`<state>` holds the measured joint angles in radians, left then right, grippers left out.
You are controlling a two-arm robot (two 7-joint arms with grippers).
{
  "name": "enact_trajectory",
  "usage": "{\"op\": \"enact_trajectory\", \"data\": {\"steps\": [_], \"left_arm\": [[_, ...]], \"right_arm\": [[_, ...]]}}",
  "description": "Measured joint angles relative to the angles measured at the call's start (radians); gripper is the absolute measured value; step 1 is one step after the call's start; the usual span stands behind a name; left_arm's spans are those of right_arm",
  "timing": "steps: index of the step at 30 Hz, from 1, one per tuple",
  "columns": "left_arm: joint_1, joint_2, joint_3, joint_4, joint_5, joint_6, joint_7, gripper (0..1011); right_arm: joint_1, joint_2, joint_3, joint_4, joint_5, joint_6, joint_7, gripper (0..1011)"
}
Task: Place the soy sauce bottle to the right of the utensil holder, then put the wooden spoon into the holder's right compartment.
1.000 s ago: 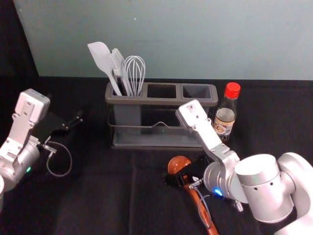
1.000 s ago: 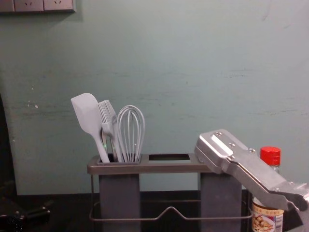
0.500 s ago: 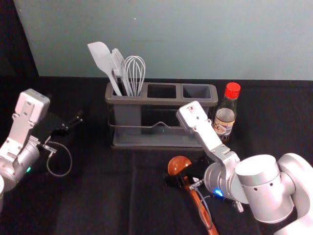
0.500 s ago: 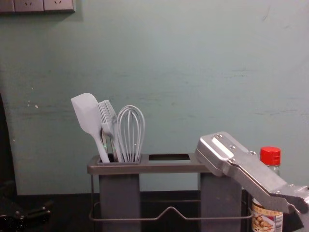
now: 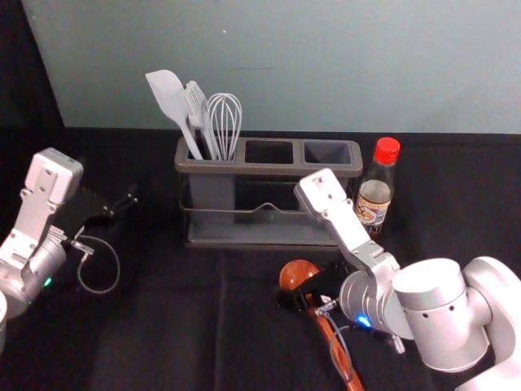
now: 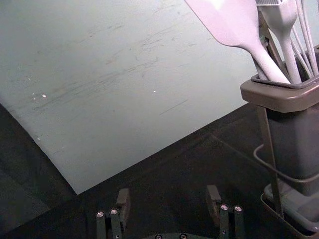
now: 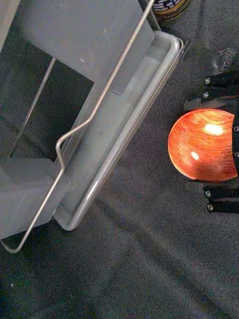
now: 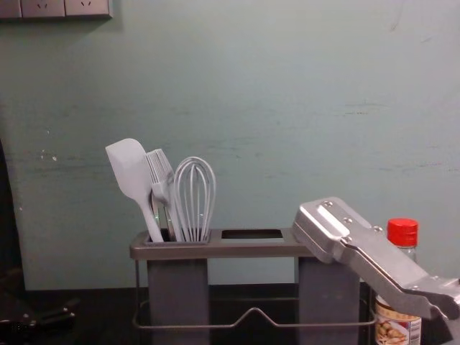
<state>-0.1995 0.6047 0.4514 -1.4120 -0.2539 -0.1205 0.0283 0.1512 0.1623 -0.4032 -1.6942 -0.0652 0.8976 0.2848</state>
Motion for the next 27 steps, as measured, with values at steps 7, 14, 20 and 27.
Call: {"op": "enact_trajectory", "data": {"steps": [7,14,20,27], "left_arm": [[0.0,0.0,0.0,0.0,0.0,0.0,0.0,1005],[0.0,0.0,0.0,0.0,0.0,0.0,0.0,1005],[0.0,0.0,0.0,0.0,0.0,0.0,0.0,1005],[0.0,0.0,0.0,0.0,0.0,0.0,0.0,1005]], "right_arm": [[-0.005,0.004,0.006,-0.024,-0.014,0.006,0.017,837],[-0.015,0.036,0.009,-0.091,-0.023,0.01,0.054,837],[-0.025,0.097,0.01,-0.149,-0.023,0.007,0.122,837],[-0.02,0.206,0.006,-0.188,-0.008,-0.02,0.249,837]]}}
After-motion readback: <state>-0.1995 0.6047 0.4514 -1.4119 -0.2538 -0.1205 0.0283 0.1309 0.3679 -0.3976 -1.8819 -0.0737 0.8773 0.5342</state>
